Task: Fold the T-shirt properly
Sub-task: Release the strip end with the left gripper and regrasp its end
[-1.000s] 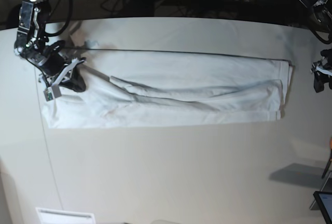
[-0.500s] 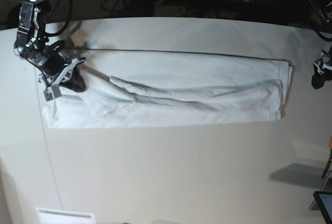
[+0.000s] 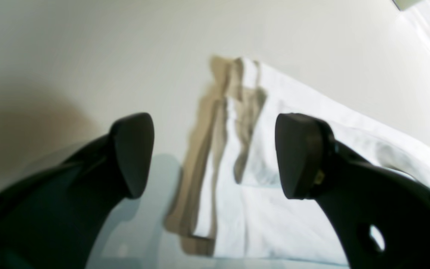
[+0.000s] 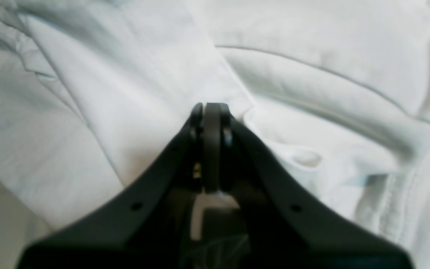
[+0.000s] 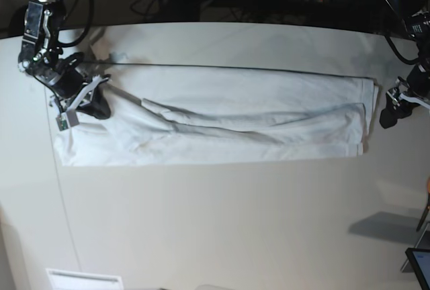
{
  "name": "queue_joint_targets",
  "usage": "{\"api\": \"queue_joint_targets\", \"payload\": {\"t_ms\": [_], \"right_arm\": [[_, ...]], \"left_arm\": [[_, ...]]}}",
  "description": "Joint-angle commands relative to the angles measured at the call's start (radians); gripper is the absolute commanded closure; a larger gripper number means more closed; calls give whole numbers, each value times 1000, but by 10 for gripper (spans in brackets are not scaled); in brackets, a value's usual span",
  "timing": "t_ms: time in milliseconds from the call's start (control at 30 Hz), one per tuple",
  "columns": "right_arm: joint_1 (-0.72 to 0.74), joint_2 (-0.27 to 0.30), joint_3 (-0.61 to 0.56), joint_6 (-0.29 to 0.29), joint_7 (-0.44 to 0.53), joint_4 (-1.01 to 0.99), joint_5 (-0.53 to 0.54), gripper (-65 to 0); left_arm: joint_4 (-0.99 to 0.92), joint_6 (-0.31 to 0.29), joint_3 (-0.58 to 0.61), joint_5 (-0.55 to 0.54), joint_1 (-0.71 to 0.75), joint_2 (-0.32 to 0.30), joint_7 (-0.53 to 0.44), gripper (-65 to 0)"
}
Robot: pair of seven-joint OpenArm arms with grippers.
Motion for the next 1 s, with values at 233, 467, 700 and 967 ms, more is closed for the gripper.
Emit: {"api": "queue_joint_targets", "payload": {"t_ms": [233, 467, 700, 967], "right_arm": [[-12, 15, 1, -29, -61, -4, -65, -7], [-12, 15, 1, -29, -61, -4, -65, -7], [-11, 15, 1, -29, -61, -4, -65, -7], [-11, 15, 1, -29, -61, -4, -65, -7]], "left_arm": [[-120, -10, 2, 172, -101, 54, -24, -490], [-129, -10, 24, 235, -112, 103, -24, -489], [-129, -10, 130, 235, -112, 118, -28, -415], [-129, -10, 134, 235, -112, 115, -28, 0]]}}
